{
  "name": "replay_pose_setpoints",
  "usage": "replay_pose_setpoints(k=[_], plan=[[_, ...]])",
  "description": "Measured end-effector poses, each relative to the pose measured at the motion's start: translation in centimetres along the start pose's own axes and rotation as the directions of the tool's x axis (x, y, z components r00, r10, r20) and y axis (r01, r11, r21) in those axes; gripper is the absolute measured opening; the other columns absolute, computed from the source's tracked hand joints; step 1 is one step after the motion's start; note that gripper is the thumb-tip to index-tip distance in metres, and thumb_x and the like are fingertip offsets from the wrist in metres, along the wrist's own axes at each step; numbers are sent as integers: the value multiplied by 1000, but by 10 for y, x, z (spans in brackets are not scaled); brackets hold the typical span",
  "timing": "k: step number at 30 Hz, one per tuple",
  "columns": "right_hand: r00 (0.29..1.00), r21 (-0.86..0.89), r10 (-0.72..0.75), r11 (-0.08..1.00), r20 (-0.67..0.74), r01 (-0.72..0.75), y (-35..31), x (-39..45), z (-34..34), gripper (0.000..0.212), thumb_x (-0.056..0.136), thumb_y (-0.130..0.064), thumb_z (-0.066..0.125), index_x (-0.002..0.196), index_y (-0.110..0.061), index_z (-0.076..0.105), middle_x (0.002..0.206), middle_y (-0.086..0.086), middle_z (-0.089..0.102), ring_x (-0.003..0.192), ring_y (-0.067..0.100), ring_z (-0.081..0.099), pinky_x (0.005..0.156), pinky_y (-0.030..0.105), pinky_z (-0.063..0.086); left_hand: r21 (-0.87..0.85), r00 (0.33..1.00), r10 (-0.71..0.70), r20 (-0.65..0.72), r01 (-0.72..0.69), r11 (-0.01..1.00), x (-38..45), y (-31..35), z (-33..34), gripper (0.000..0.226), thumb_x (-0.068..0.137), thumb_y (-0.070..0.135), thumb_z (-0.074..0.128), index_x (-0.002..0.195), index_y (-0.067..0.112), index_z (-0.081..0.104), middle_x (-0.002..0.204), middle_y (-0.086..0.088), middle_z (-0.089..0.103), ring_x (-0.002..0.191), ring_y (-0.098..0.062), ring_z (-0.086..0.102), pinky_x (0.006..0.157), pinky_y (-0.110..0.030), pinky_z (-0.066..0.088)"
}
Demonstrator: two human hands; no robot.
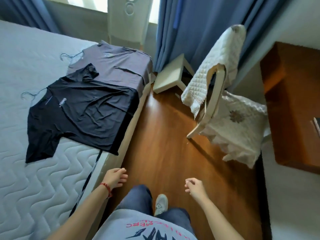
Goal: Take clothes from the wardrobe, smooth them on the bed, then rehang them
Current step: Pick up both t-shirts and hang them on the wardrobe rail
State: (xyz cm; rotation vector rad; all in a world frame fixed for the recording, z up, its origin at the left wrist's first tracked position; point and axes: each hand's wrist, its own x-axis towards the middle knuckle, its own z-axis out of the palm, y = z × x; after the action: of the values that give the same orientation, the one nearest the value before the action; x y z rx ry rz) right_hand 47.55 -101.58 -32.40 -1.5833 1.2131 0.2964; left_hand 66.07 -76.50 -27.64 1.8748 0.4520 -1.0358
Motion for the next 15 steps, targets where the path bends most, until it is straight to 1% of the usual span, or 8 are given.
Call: replay_pose_setpoints(k=[2,5,8,12,15], plan=[[999,-50,-48,998,23,49,-48,28,-10,13,92,-13,48,90,-14,61,77,2,62,63,13,59,51,18,40,-51,999,-18,-35,16,999,13,17,-2,16,93,18,49,84,11,59,74,-8,61,64,-19,54,60,-26,42],[993,-94,-111,989,45,115,-113,71,-13,13,90,-14,49,91,-17,62,81,1,65,64,10,61,53,16,43,-118,995,-70,-74,61,991,42,38,-8,19,94,19,46,95,6,60,77,-10,61,65,-20,55,61,-27,42],[990,-115,-121,985,76,130,-165,120,-3,12,90,-15,50,91,-18,62,82,3,66,63,10,62,57,17,45,-182,986,-137,-95,118,976,84,64,-13,22,95,20,44,100,5,59,77,-10,61,64,-19,54,59,-26,41],[991,-127,-89,987,97,101,-227,184,11,13,91,-12,50,91,-15,62,82,5,65,63,13,61,55,18,44,-285,974,-196,-114,157,946,144,123,-22,21,95,20,44,98,5,59,77,-10,62,65,-20,56,59,-26,42],[993,-159,-56,985,102,72,-281,224,15,13,90,-10,50,91,-12,63,80,7,64,59,14,59,54,19,43,-323,972,-213,-103,170,931,178,189,-33,19,95,20,44,89,8,58,75,-8,61,64,-18,54,58,-26,41]])
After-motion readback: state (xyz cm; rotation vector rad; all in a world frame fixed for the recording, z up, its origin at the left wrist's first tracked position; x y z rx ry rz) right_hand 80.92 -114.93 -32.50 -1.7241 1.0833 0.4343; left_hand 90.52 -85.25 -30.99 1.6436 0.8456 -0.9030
